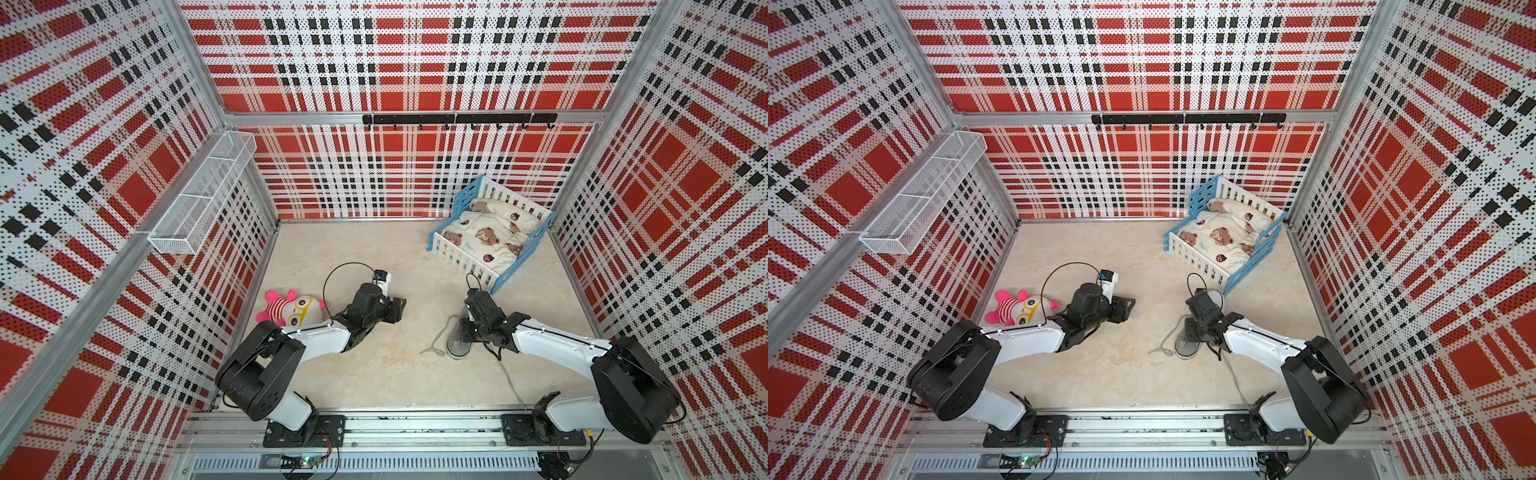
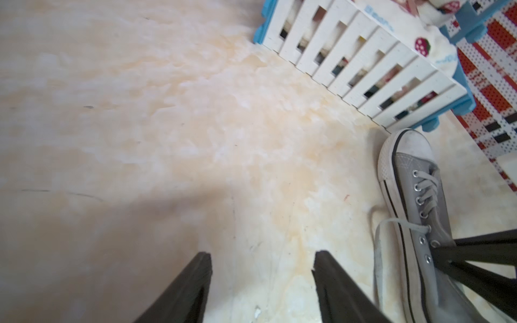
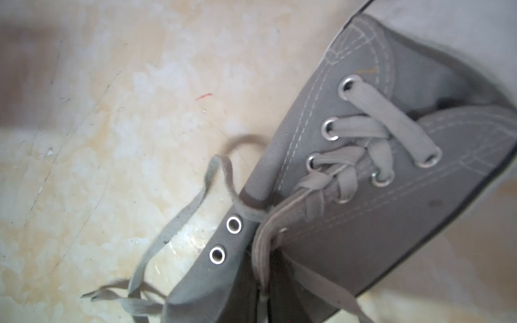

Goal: Tie the shoes
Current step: Move the shoe to the center of the board.

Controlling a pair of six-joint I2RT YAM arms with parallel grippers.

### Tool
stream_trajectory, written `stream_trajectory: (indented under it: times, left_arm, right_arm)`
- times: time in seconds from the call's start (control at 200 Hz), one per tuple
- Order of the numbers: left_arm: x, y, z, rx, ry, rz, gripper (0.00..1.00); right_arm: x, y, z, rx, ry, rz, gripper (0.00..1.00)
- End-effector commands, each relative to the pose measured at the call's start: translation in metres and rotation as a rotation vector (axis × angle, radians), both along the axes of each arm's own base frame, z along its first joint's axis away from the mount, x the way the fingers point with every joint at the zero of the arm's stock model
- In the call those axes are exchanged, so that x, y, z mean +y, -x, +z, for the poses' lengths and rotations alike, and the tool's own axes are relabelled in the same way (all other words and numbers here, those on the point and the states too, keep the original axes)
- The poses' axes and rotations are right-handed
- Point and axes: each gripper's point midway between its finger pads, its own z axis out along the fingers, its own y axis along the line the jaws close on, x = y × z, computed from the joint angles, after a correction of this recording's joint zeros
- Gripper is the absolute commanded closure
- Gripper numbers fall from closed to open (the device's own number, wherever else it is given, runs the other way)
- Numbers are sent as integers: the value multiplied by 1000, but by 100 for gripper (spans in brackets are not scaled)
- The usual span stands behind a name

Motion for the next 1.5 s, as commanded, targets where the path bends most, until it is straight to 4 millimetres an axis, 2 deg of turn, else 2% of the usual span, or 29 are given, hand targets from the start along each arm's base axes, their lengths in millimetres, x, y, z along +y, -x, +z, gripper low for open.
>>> stream_trajectory:
  times: [0.0, 0.251, 0.496, 0.712, 0.847, 0.977, 1.268, 1.378, 1.493]
  left_arm:
    - [8, -4, 15, -33, 52, 37, 36]
    - [3, 10, 1, -8, -43, 18, 37]
    - [-22, 49, -18, 10, -122, -61, 39]
    - [-44, 86, -31, -3, -199, -183, 40]
    - [-52, 102, -37, -36, -268, -249, 40]
    - [-56, 107, -41, -55, -332, -278, 39]
    - [-46, 109, -62, -43, -454, -275, 37]
    - [-47, 114, -69, -35, -482, -293, 42]
    - [-47, 115, -72, -36, -498, -288, 52]
  right_arm:
    - [59, -7, 19, -52, -108, 220, 98]
    - [100, -32, 37, -90, -181, 309, 100]
    - [94, -56, 33, -86, -102, 325, 100]
    - [91, -64, 33, -65, -118, 337, 100]
    - [89, -66, 33, -65, -108, 340, 100]
    - [91, -67, 34, -63, -116, 347, 100]
    - [90, -67, 38, -74, -114, 352, 100]
    - [89, -68, 40, -78, -110, 349, 100]
    - [88, -69, 40, -79, -108, 348, 100]
